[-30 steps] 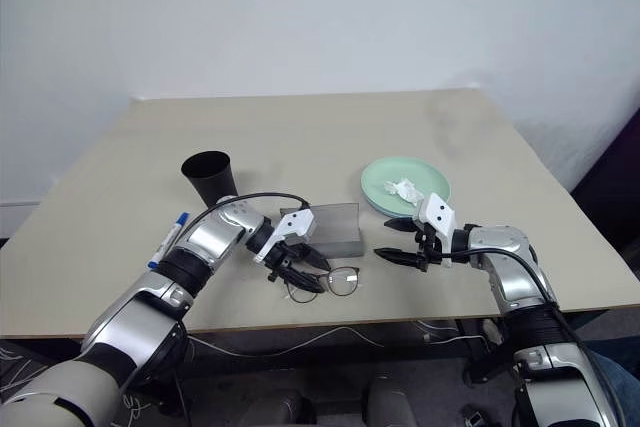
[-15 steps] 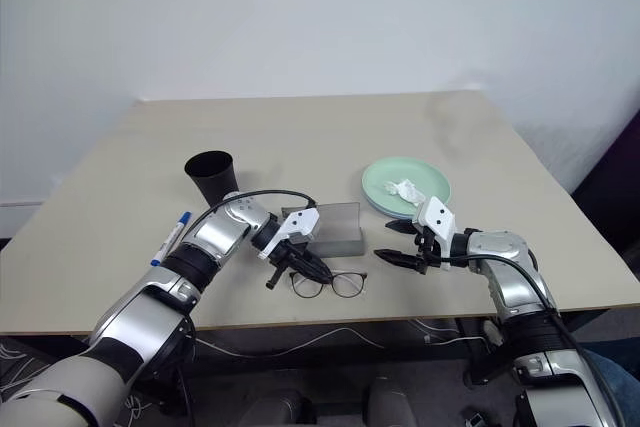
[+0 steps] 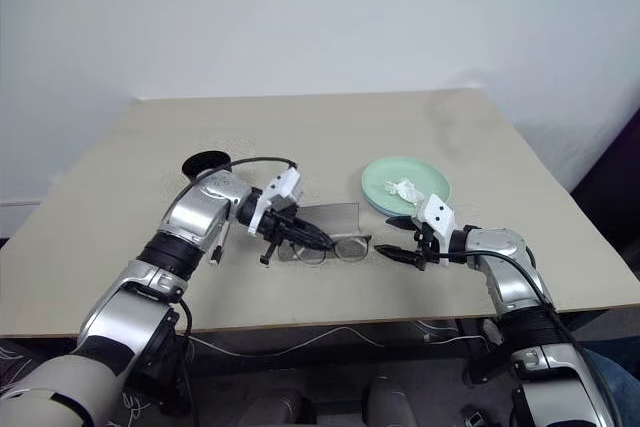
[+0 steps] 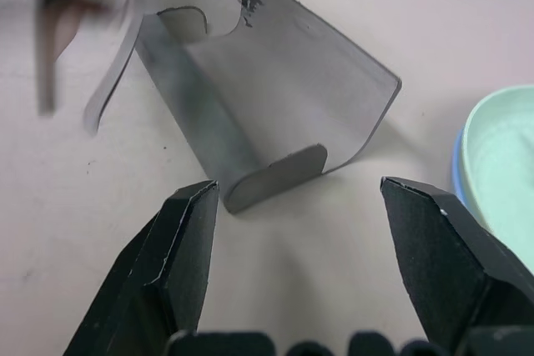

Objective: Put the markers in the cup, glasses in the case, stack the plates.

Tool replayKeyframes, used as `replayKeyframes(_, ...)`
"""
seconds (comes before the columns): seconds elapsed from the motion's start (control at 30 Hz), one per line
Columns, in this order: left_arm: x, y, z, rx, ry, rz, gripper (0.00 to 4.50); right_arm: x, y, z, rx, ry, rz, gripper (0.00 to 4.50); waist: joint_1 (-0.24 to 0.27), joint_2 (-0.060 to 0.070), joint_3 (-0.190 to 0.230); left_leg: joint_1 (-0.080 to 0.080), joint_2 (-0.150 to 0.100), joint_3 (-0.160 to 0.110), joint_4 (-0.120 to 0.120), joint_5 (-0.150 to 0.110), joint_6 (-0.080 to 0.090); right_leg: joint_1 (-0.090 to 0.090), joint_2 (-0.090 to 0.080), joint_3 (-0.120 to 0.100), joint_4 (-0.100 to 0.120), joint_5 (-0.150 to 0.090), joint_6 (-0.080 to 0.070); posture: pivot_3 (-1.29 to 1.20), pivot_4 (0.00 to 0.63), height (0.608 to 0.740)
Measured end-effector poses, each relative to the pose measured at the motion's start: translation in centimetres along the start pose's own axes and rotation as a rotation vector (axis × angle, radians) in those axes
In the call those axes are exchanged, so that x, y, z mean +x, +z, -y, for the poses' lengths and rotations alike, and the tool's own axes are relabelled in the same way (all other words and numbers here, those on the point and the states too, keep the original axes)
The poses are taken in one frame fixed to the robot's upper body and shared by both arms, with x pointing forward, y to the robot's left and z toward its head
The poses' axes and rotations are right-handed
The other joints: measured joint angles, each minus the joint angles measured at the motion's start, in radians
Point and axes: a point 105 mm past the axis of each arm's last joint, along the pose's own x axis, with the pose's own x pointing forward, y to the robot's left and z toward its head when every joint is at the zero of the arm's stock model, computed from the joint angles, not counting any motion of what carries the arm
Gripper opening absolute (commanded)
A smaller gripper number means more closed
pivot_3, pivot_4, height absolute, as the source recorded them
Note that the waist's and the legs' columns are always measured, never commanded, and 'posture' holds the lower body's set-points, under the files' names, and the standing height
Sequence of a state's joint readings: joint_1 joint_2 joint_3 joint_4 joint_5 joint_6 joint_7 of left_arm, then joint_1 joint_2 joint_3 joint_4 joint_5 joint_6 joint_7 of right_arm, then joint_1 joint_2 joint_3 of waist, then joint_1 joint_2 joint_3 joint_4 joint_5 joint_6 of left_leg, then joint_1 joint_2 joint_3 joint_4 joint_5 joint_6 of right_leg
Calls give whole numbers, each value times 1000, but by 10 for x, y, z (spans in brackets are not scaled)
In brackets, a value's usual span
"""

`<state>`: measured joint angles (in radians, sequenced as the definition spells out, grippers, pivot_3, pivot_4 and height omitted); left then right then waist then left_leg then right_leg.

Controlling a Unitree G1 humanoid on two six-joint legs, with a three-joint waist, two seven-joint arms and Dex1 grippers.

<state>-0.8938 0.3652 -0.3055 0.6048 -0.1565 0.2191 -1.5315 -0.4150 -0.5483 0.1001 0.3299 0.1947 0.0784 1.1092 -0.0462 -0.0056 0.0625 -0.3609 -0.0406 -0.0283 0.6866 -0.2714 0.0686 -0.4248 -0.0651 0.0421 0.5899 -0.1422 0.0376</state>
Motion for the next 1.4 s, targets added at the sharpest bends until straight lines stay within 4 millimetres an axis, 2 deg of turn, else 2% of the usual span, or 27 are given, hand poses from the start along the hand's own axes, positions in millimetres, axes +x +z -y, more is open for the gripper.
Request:
replayKeyframes(0.13, -16, 4, -30, 101, 186, -68, 14, 1, 1, -1, -3, 9, 3, 3378, 1, 0, 0, 1, -1, 0, 0, 0, 0, 1, 0, 0, 0, 0, 0, 0, 0, 740)
replayKeyframes(0.33, -16, -26, -43, 114, 275, -152, 14, 1, 2, -4, -2, 33, 1, 3378, 1, 0, 0, 0, -1, -1, -1, 0, 0, 0, 0, 0, 0, 0, 1, 0, 0, 740)
replayKeyframes(0.7, 12, -46, -33, 92, 158, -207, 14, 0, 2, -9, -2, 51, -4, 3378, 1, -1, 0, -1, -2, -1, 0, 0, 0, 0, 0, 0, 0, 1, 1, 0, 0, 740)
replayKeyframes(0.83, 13, -52, -28, 78, 119, -234, 14, -1, -3, -11, 10, 45, -10, 3378, 1, -1, 0, -1, -2, -1, 0, 0, 0, 0, 0, 0, 0, 1, 2, 0, 0, 740)
replayKeyframes(1.33, 9, -55, -17, -49, 17, -226, 14, 2, 2, -10, -4, 36, 6, 3378, 0, -1, 0, -1, -1, -1, 0, 0, 0, 1, 0, 0, 0, 1, 2, 0, 0, 740)
replayKeyframes(1.4, 9, -55, -18, -44, 29, -230, 493, 4, 2, -11, -2, 39, 10, 3378, 0, -1, 0, -1, -1, -1, 0, 0, 0, 1, 0, 0, 0, 1, 2, 0, 0, 740)
